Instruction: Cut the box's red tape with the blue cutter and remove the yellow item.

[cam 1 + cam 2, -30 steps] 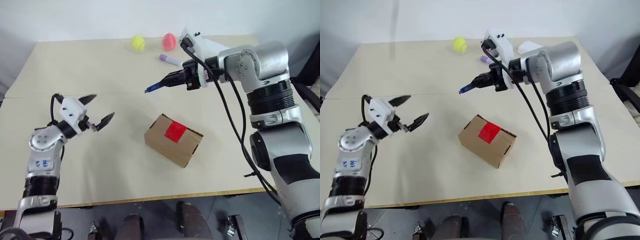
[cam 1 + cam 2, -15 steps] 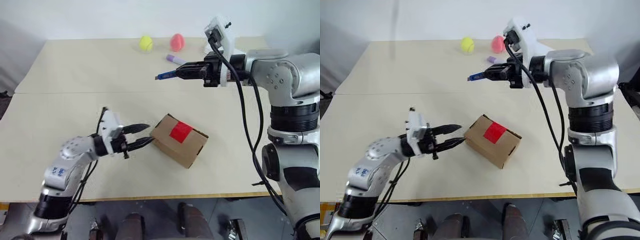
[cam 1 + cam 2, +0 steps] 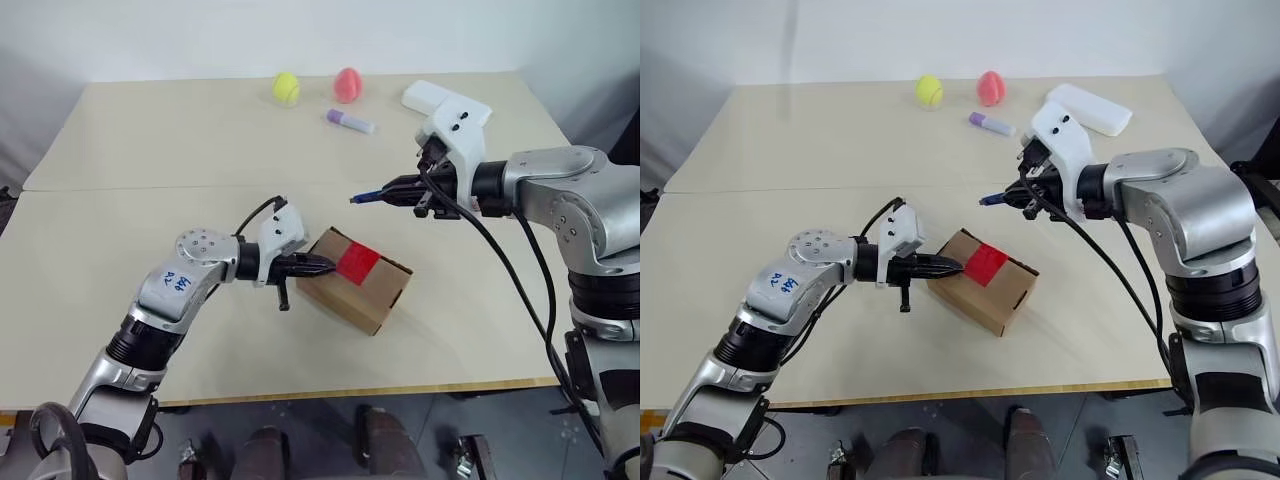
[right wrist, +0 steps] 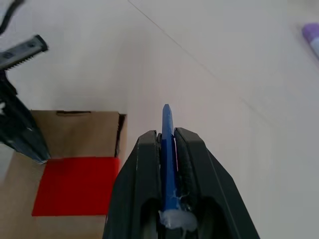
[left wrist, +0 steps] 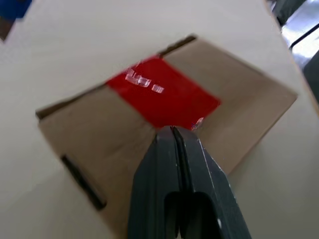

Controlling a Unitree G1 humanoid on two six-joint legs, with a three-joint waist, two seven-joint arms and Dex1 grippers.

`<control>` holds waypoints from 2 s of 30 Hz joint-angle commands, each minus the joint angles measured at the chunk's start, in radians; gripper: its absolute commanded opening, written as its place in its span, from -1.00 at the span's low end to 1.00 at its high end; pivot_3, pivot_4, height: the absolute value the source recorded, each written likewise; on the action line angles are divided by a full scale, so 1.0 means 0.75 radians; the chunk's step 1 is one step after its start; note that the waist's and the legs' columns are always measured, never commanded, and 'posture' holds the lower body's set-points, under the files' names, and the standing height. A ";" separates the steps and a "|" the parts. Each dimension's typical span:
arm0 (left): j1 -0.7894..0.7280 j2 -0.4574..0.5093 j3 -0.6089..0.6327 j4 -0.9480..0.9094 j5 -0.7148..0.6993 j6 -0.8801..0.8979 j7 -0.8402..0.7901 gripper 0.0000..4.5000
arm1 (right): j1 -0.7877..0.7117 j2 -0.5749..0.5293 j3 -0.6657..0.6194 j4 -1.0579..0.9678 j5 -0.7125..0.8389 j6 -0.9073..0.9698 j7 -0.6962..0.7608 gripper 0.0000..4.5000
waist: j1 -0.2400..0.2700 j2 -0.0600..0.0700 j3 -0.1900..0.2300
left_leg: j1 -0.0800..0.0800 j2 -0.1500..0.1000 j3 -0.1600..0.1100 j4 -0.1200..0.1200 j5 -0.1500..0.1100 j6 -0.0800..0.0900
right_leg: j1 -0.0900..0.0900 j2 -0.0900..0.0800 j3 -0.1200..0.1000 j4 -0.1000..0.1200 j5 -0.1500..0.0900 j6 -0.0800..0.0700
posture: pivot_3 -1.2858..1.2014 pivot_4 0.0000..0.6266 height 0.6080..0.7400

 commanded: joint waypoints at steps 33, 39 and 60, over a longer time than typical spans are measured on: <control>-0.148 -0.105 -0.038 0.188 0.167 -0.035 -0.068 -0.99 | 0.215 -0.131 -0.025 -0.216 0.124 0.057 -0.031 -0.93 | 0.034 0.000 0.000 | -0.002 0.000 0.000 0.014 -0.003 0.005 | 0.003 0.000 0.001 0.004 0.000 0.000 | 0.03 -0.52 1.00; -0.146 -0.108 -0.037 0.181 0.174 -0.025 -0.063 -0.99 | 0.186 -0.168 -0.014 -0.216 0.124 0.051 -0.012 -0.93 | 0.034 0.000 0.000 | -0.002 0.000 0.000 0.015 -0.003 0.006 | 0.003 0.000 0.001 0.004 0.000 0.000 | 0.03 -0.52 1.00; -0.141 -0.120 -0.030 0.155 0.176 -0.002 -0.045 -0.99 | 0.100 -0.088 -0.015 -0.138 0.156 0.026 -0.029 -0.93 | 0.034 0.000 0.000 | -0.002 0.000 0.000 0.016 -0.003 0.006 | 0.004 0.000 0.001 0.005 0.000 0.000 | 0.03 -0.52 1.00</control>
